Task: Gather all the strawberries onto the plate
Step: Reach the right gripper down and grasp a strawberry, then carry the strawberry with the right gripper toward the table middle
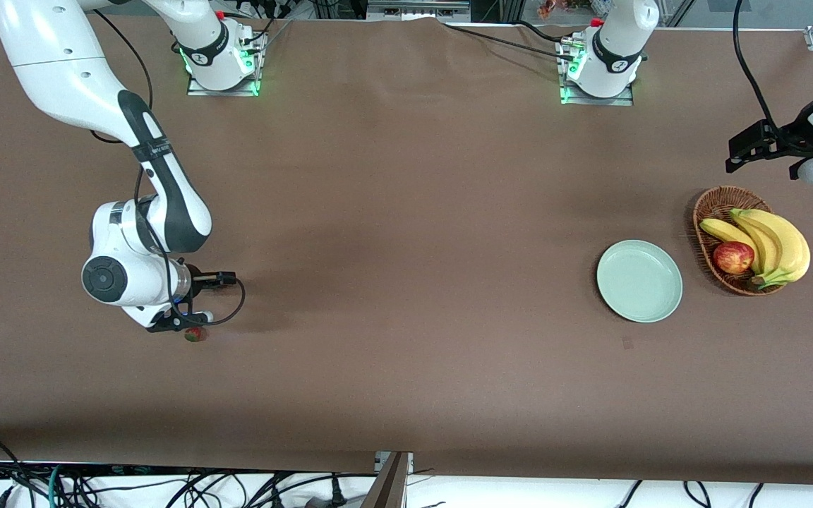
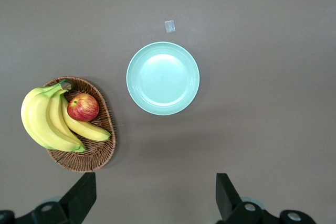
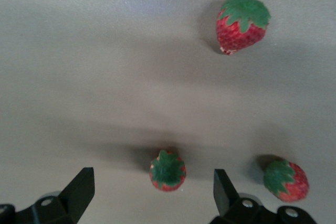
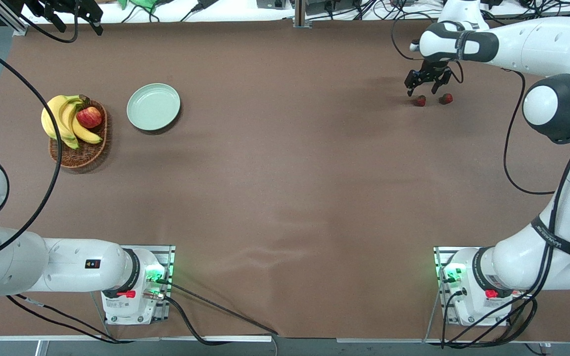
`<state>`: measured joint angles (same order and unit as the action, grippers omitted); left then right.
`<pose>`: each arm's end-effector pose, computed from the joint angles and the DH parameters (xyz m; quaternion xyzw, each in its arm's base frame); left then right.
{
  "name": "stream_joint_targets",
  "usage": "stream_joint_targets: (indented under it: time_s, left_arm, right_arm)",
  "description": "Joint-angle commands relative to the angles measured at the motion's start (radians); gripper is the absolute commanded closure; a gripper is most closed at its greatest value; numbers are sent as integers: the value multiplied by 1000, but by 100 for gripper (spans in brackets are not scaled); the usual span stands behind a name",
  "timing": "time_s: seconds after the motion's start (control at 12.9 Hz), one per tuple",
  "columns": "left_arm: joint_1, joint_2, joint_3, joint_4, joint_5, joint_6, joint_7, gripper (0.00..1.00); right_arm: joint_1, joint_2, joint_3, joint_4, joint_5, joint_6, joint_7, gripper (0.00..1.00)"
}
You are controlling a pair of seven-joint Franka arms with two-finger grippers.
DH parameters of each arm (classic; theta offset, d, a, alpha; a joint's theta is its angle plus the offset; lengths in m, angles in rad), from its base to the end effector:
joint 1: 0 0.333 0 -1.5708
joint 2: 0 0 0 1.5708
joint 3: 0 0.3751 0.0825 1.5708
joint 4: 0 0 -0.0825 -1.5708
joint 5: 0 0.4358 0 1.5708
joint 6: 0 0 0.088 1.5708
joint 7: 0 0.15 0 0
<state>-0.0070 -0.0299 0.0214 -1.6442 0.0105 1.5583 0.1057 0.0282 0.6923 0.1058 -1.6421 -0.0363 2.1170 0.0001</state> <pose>0.5896 0.0103 0.6192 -0.9986 0.0457 0.0282 0.0032 0.7236 0.0882 0.1641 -0.9917 -0.0691 0.1076 0.0132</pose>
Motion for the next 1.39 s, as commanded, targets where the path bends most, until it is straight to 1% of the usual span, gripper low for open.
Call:
stream_joint_targets:
  time_s: [0.0, 0.08, 0.15, 0.23, 0.31, 0.39, 0.46, 0.54, 0.69, 0.85, 1.0, 1.16, 1.24, 1.31]
  left_arm:
    - [5, -4, -6, 12, -3, -17, -4, 0]
    - [5, -4, -5, 12, -3, -17, -4, 0]
    - [5, -4, -5, 12, -3, -17, -4, 0]
    - [5, -4, -5, 12, -3, -17, -4, 0]
    - [5, -4, -5, 12, -4, -17, -4, 0]
    - [5, -2, -5, 12, -4, -17, -4, 0]
    - [5, -4, -5, 12, -4, -17, -4, 0]
    - [5, -4, -5, 12, -4, -17, -4, 0]
    - [5, -4, -5, 12, -3, -17, -6, 0]
    - [5, -4, -5, 12, -4, -17, -4, 0]
    - [5, -2, -5, 12, -4, -17, -4, 0]
    - [5, -4, -3, 12, -3, -17, -4, 0]
    - [5, -4, -3, 12, -4, -17, -4, 0]
    - [5, -4, -3, 12, -3, -17, -4, 0]
  right_arm:
    - [-7, -5, 3, -36, 0, 34, -5, 0]
    - [-7, -5, 3, -39, -2, 35, -5, 2]
    - [-7, -4, 2, -42, -4, 41, -5, 16]
    - [-7, -4, 3, -47, -4, 41, -5, 45]
    - [-7, -4, 2, -47, -4, 41, -6, 65]
    - [-8, -4, 2, -47, -4, 38, -8, 83]
    - [-10, -4, 2, -47, -4, 38, -17, 92]
    - [-11, -4, 2, -47, -2, 38, -18, 93]
    - [-11, -4, 2, -45, -2, 34, -19, 99]
    - [5, -11, 12, -33, 12, 29, 4, 99]
    - [93, -5, 21, 17, 19, 40, 84, 99]
    - [214, 10, 20, 53, 42, 69, 225, 98]
    - [260, 31, 22, 91, 62, 86, 306, 99]
    - [307, 54, 22, 134, 105, 101, 390, 98]
